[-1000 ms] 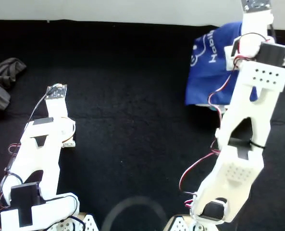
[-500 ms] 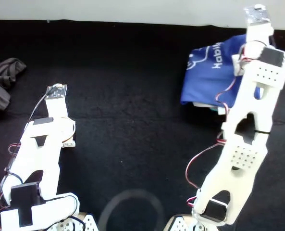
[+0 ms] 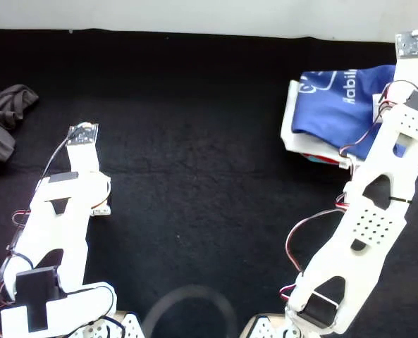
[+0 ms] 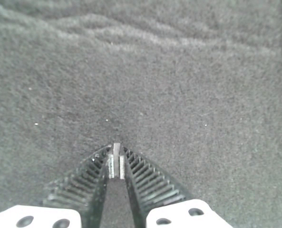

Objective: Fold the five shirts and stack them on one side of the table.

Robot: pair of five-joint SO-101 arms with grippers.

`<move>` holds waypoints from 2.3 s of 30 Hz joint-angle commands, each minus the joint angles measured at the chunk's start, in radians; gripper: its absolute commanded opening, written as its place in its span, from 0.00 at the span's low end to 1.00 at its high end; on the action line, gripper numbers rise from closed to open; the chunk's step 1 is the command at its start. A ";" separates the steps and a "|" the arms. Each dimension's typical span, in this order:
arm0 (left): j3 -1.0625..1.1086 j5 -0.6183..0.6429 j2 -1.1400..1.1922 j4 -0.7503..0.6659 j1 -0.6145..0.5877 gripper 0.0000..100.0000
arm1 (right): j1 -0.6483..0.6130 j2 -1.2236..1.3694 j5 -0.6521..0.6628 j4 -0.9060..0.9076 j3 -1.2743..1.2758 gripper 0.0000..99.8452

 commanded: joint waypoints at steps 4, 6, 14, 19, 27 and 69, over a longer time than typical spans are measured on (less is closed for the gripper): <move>0.002 -0.003 -0.010 -0.029 0.001 0.01 | 0.005 -0.044 0.008 -0.016 -0.151 0.01; 0.002 -0.003 -0.010 -0.029 0.001 0.01 | -0.005 -0.058 0.008 -0.008 -0.219 0.01; 0.002 -0.003 -0.010 -0.029 0.001 0.01 | -0.188 -0.150 0.008 0.156 -0.397 0.01; 0.002 -0.003 -0.010 -0.029 0.001 0.01 | -0.300 -0.229 0.008 0.216 -0.397 0.01; 0.002 -0.003 -0.010 -0.029 0.001 0.01 | -0.383 -0.275 -0.014 0.312 -0.395 0.01; 0.002 -0.003 -0.008 -0.029 0.001 0.01 | -0.048 0.062 -0.051 0.159 -0.519 0.20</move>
